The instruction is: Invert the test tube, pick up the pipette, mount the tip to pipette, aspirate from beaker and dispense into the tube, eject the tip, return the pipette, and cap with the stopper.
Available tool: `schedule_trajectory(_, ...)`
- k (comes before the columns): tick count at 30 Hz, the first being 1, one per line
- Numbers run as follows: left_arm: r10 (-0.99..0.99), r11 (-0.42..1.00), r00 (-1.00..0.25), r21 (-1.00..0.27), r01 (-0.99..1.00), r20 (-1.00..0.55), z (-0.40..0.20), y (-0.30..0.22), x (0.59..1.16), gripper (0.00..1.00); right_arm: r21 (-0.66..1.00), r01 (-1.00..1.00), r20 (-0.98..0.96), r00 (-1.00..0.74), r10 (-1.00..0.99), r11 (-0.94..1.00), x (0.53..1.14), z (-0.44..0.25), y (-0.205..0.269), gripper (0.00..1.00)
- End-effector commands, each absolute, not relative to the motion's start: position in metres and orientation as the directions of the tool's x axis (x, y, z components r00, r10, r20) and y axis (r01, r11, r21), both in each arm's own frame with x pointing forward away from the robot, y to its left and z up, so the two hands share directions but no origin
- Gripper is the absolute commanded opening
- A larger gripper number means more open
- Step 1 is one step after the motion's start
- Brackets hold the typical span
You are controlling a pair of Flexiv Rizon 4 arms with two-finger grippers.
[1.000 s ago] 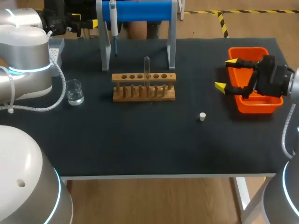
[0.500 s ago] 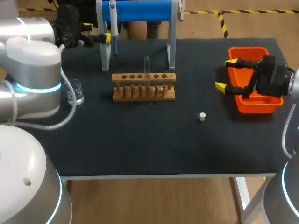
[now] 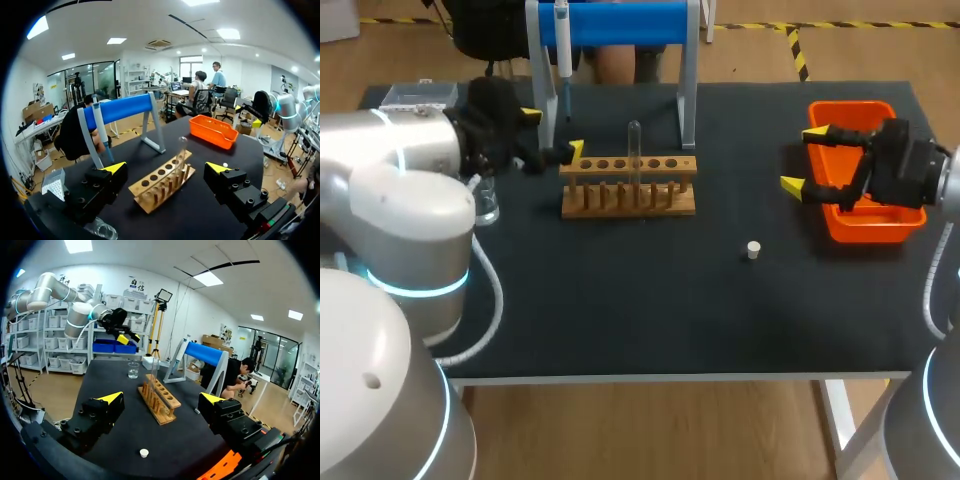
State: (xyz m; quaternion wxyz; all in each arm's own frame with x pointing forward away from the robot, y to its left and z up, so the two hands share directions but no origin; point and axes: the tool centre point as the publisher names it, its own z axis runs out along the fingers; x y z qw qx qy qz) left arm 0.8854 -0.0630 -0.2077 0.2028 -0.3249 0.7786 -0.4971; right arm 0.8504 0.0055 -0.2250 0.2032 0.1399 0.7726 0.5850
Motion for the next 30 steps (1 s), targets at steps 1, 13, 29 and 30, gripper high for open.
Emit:
schedule_trajectory(1,-0.711,0.284,-0.703,-0.911,-0.299,0.009,-0.218,-0.059,0.869,1.00,0.960,-0.021,-0.151,-0.877,0.456,0.278,0.850,-0.225,0.006,1.00)
schedule_trajectory(13,-0.710,0.285,-0.704,-0.910,-0.301,0.011,-0.222,-0.058,0.865,1.00,0.960,-0.021,-0.151,-0.877,0.456,0.278,0.850,-0.225,0.006,1.00)
schedule_trajectory(29,-0.710,0.285,-0.704,-0.910,-0.301,0.011,-0.222,-0.058,0.865,1.00,0.980,-0.054,-0.116,-0.936,0.333,0.189,0.880,-0.205,0.030,1.00)
schedule_trajectory(30,-0.710,0.285,-0.704,-0.910,-0.301,0.011,-0.222,-0.058,0.865,1.00,0.984,-0.061,-0.111,-0.945,0.308,0.169,0.883,-0.203,0.033,1.00)
